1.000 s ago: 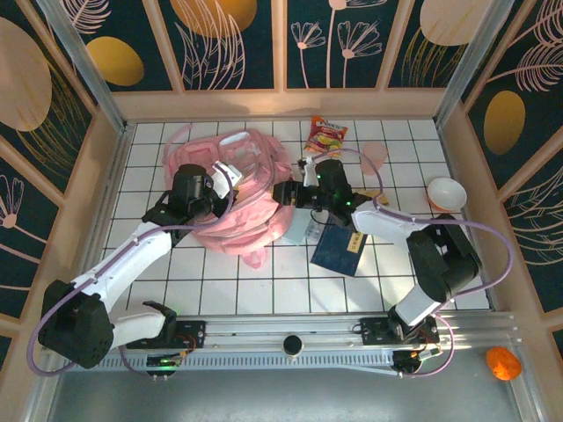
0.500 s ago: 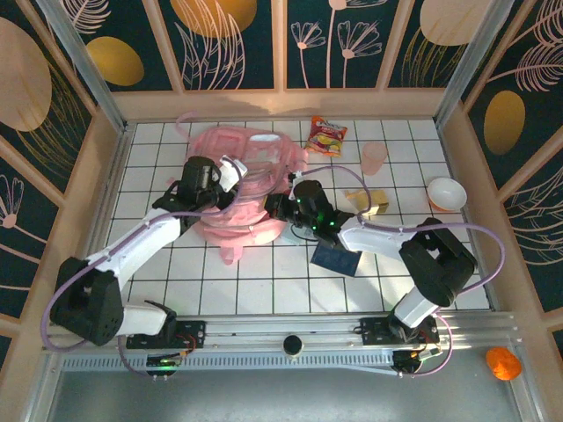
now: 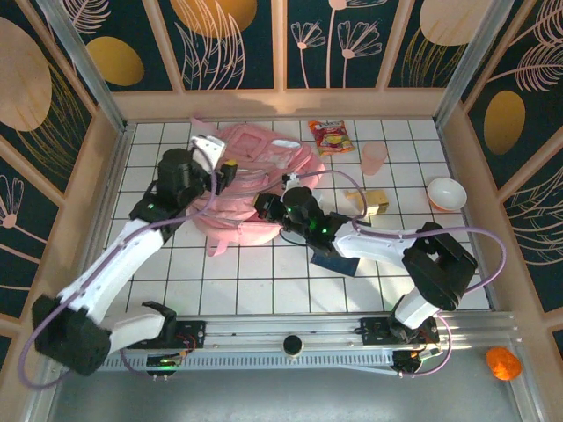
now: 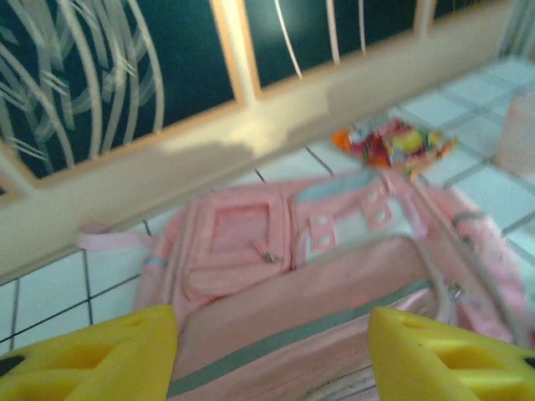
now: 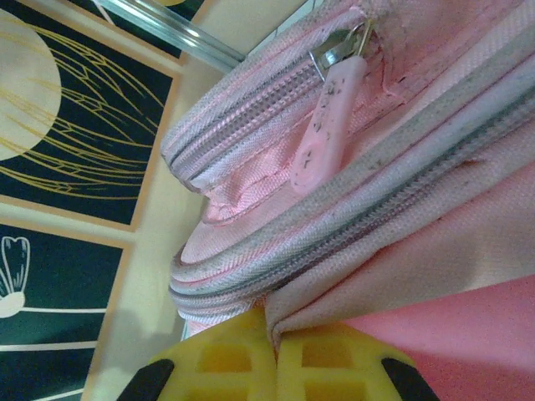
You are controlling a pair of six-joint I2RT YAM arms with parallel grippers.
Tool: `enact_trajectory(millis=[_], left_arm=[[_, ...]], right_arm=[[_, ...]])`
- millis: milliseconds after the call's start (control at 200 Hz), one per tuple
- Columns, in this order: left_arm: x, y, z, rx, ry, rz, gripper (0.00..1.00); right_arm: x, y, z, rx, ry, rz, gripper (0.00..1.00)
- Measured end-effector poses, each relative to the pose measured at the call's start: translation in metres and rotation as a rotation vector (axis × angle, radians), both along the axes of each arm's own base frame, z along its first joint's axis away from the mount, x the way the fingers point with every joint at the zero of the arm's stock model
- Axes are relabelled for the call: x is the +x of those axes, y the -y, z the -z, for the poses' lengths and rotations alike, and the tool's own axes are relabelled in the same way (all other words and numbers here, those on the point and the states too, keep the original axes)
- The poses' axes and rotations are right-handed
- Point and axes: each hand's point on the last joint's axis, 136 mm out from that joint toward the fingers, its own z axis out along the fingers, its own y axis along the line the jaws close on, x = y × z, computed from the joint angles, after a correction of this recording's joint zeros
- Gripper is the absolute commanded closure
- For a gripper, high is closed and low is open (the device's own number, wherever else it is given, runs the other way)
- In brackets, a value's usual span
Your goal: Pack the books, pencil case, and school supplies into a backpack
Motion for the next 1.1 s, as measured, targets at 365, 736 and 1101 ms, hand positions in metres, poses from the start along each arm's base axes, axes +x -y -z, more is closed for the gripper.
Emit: enact_trajectory(millis=[365, 736, 1101], left_arm=[[-0.066, -0.018, 0.051, -0.234, -0.227, -0.048, 0.46], [-0.089, 0.003, 0.081, -0.474, -0.477, -0.016, 0.55], [-0.087, 0.006, 0.113, -0.478, -0.607, -0.068, 0.59]], right_arm=[[0.013, -0.011, -0.027, 0.037, 0.021, 0.007, 1.0], [0.021, -0.018, -0.029, 0.04, 0.017, 0.015, 1.0], [0.024, -0.021, -0.029, 0.039, 0.011, 0.02, 1.0]])
